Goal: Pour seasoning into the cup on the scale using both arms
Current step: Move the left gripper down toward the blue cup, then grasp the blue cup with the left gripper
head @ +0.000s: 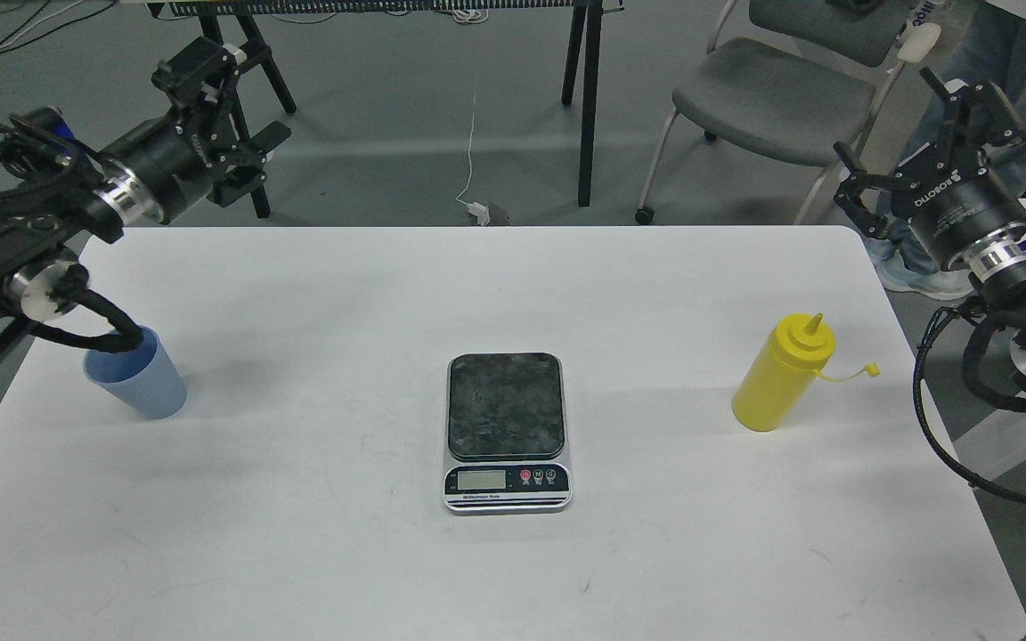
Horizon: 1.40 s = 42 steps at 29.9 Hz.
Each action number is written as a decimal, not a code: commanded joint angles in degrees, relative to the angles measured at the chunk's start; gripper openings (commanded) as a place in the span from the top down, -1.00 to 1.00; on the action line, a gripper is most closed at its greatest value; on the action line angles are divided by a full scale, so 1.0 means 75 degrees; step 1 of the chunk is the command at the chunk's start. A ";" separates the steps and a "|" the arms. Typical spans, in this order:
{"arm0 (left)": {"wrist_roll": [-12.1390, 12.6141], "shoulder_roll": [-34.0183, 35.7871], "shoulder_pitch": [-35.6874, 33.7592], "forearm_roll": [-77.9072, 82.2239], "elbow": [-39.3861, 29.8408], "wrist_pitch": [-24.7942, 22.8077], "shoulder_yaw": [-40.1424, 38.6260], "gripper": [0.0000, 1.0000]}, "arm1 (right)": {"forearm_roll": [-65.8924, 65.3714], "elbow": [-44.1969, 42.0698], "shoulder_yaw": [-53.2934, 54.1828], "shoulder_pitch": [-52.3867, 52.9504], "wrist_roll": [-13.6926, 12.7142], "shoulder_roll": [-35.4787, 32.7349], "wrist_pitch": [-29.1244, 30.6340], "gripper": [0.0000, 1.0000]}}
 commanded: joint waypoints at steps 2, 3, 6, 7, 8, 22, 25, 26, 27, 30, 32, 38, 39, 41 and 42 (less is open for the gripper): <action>0.0002 0.1042 -0.0010 0.1965 -0.0109 -0.0324 0.0104 -0.99 | 0.0000 0.0000 -0.0002 -0.0012 0.0012 0.0017 0.0000 -0.98; 0.0002 0.1218 0.0013 0.2282 -0.0179 -0.0325 0.0116 -0.99 | 0.0000 0.0000 -0.0002 -0.0023 0.0012 0.0029 0.0000 -0.98; 0.0002 0.1536 0.0060 0.3161 -0.0297 -0.0290 0.0128 -0.99 | 0.0000 0.0000 0.0010 -0.0094 0.0012 0.0076 0.0000 -0.98; 0.0002 0.1536 0.0072 0.3408 -0.0297 -0.0255 0.0151 -0.98 | 0.0000 0.0000 0.0010 -0.0094 0.0012 0.0088 0.0000 -0.98; 0.0002 0.1536 0.0095 0.3689 -0.0297 -0.0197 0.0174 -0.98 | 0.0000 0.0000 0.0010 -0.0094 0.0024 0.0099 0.0000 -0.98; 0.0002 0.1314 0.1443 0.6925 -0.0075 0.1971 0.0408 -0.98 | -0.0011 0.0012 -0.0002 -0.0105 0.0012 0.0123 0.0000 -0.98; 0.0002 0.1313 0.1502 0.6961 -0.0040 0.2089 0.0456 -0.98 | 0.0000 0.0023 -0.0002 -0.0105 0.0012 0.0123 0.0000 -0.98; 0.0002 0.1302 0.1513 0.6949 -0.0028 0.2101 0.0456 -0.98 | -0.0011 0.0023 -0.0002 -0.0105 0.0012 0.0135 0.0000 -0.98; 0.0002 0.1290 0.1548 0.6961 0.0030 0.2113 0.0456 -0.98 | -0.0011 0.0023 -0.0014 -0.0117 0.0012 0.0135 0.0000 -0.98; 0.0002 0.1126 0.1689 0.6961 0.0323 0.2159 0.0456 -0.98 | -0.0011 0.0047 -0.0014 -0.0117 0.0012 0.0135 0.0000 -0.98; 0.0002 0.1103 0.1759 0.6961 0.0429 0.2264 0.0456 -0.98 | -0.0011 0.0047 -0.0014 -0.0152 0.0012 0.0146 0.0000 -0.98; 0.0002 0.1091 0.1853 0.6949 0.0686 0.2300 0.0456 -0.98 | -0.0011 0.0047 -0.0014 -0.0164 0.0012 0.0135 0.0000 -0.98; 0.0002 0.1068 0.1888 0.6961 0.0757 0.2300 0.0456 -0.98 | -0.0011 0.0047 -0.0014 -0.0164 0.0012 0.0135 0.0000 -0.98; 0.0002 0.1056 0.2017 0.6949 0.0874 0.2347 0.0456 -0.98 | -0.0011 0.0047 -0.0014 -0.0164 0.0012 0.0135 0.0000 -0.98; 0.0002 0.1056 0.2064 0.6949 0.0921 0.2382 0.0456 -0.98 | -0.0011 0.0047 -0.0014 -0.0164 0.0012 0.0135 0.0000 -0.98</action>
